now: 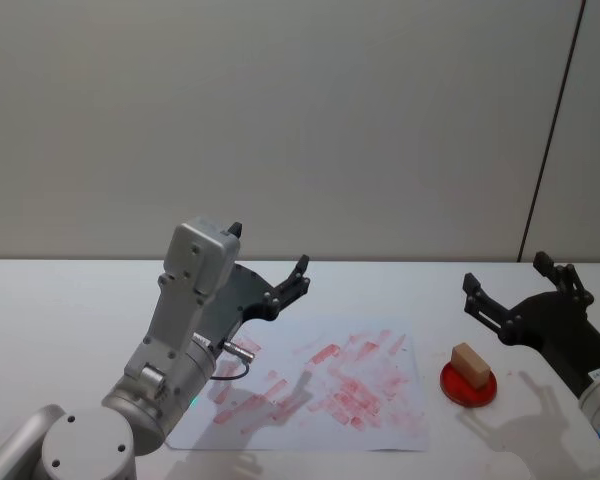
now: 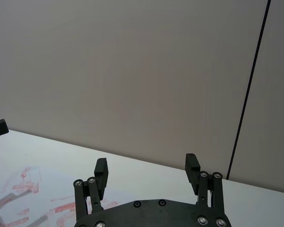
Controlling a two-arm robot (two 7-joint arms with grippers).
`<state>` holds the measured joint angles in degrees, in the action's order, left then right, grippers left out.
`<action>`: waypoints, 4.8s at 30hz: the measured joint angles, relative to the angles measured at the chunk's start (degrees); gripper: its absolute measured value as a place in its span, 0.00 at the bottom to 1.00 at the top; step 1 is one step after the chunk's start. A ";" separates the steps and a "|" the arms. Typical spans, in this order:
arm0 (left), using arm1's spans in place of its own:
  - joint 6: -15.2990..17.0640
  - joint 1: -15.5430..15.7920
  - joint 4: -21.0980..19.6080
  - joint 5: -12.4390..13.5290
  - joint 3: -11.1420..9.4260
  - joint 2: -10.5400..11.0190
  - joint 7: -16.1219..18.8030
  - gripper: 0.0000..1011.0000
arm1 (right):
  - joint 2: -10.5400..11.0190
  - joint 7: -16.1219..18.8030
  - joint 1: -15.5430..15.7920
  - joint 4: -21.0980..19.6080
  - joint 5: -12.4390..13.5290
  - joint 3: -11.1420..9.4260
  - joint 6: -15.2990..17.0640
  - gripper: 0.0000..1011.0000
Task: Use the one hand to pick up the stamp and affix it onto the A4 paper.
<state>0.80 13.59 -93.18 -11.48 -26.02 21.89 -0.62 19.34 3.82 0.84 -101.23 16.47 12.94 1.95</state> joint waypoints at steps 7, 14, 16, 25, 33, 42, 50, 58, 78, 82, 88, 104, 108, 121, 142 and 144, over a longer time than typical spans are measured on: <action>0.00 0.00 0.00 0.00 0.00 0.00 0.00 0.99 | 0.00 0.00 0.00 -0.01 0.00 0.01 0.00 0.99; 0.00 0.00 0.00 0.00 0.00 0.00 0.00 0.99 | 0.00 0.00 0.00 -0.01 0.00 0.01 0.00 0.99; 0.00 0.00 0.00 0.00 0.00 0.00 0.00 0.99 | 0.00 0.01 0.00 -0.01 0.00 0.01 0.00 0.99; 0.00 0.00 0.00 0.00 0.00 0.00 0.00 0.99 | -0.02 0.55 -0.19 0.41 -0.02 -0.05 0.39 0.99; 0.00 0.00 0.00 0.00 0.00 0.00 0.00 0.99 | 0.19 2.73 -0.95 2.22 -0.10 -0.22 2.16 0.99; 0.00 0.00 0.00 0.00 0.00 0.00 0.00 0.99 | 0.51 5.76 -1.93 5.15 -0.82 -0.39 4.01 0.99; 0.00 0.00 0.00 0.00 0.00 0.00 0.00 0.99 | 0.58 7.85 -2.81 7.77 -1.79 -0.34 6.07 0.99; 0.00 0.00 0.00 0.00 0.00 0.00 0.00 0.99 | 0.18 9.31 -3.82 10.33 -2.71 0.02 7.72 0.99; 0.00 0.00 0.00 0.00 0.00 0.00 0.00 0.99 | -1.20 11.01 -5.77 15.20 -4.89 1.08 10.06 0.87; 0.00 0.00 0.00 0.00 0.00 0.00 0.00 0.99 | -1.39 11.10 -6.10 15.80 -5.11 1.19 10.40 0.78; 0.00 0.00 0.00 0.00 0.00 0.00 0.00 0.99 | -1.69 11.14 -6.66 16.75 -5.35 1.28 10.78 0.59; 0.00 0.00 0.00 0.00 0.00 0.00 0.00 0.99 | -2.29 11.26 -7.77 17.96 -5.11 1.29 10.75 0.21; 0.00 0.00 0.00 0.00 0.00 0.00 0.00 0.99 | -2.35 11.43 -7.86 17.70 -5.11 1.29 9.94 0.21; 0.00 0.00 0.00 0.00 0.00 0.00 0.00 0.99 | -3.04 14.60 -8.13 14.07 -4.96 2.29 8.35 0.21; 0.00 0.00 0.00 0.00 0.00 0.00 0.00 0.99 | -3.81 18.80 -6.75 11.87 -7.30 5.08 8.54 0.21; 0.00 0.00 0.00 0.00 0.00 0.00 0.00 0.99 | -3.69 19.07 -6.50 11.89 -7.64 5.25 8.45 0.21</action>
<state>0.80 13.59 -93.18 -11.48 -26.03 21.89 -0.62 15.65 22.89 -5.66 -89.34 8.83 18.19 10.40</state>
